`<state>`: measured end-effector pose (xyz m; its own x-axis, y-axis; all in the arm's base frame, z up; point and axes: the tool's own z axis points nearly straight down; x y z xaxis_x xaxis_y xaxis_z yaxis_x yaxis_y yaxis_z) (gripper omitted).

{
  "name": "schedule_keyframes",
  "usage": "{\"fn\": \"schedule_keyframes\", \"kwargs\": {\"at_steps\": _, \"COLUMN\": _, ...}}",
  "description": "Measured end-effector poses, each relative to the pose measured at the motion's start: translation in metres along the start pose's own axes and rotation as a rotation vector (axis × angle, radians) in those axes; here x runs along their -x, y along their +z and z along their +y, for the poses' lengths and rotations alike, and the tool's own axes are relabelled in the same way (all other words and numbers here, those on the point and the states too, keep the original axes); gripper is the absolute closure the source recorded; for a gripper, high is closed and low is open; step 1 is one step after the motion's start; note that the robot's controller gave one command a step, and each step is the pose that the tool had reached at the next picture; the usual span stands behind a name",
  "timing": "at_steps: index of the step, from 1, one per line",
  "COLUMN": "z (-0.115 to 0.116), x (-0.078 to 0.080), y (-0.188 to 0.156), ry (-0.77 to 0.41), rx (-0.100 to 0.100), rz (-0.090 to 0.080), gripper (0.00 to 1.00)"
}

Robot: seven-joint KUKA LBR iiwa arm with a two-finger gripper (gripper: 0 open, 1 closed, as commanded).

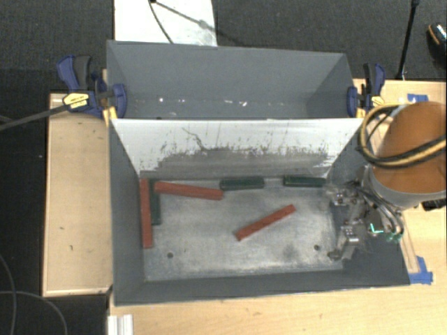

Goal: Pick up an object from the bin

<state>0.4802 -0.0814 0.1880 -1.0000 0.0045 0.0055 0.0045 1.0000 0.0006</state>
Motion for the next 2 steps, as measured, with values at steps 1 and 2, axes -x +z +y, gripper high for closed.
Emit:
{"fn": "schedule_keyframes", "kwargs": {"at_steps": 1, "z": 0.0848, "x": 0.0526, "y": 0.1112, "ry": -0.225, "rx": 0.002, "rz": -0.002, "gripper": 0.0}}
{"fn": "schedule_keyframes", "kwargs": {"at_steps": 2, "z": 0.0817, "x": 0.0532, "y": 0.1081, "ry": -0.225, "rx": -0.001, "rz": -0.005, "gripper": 1.0}}
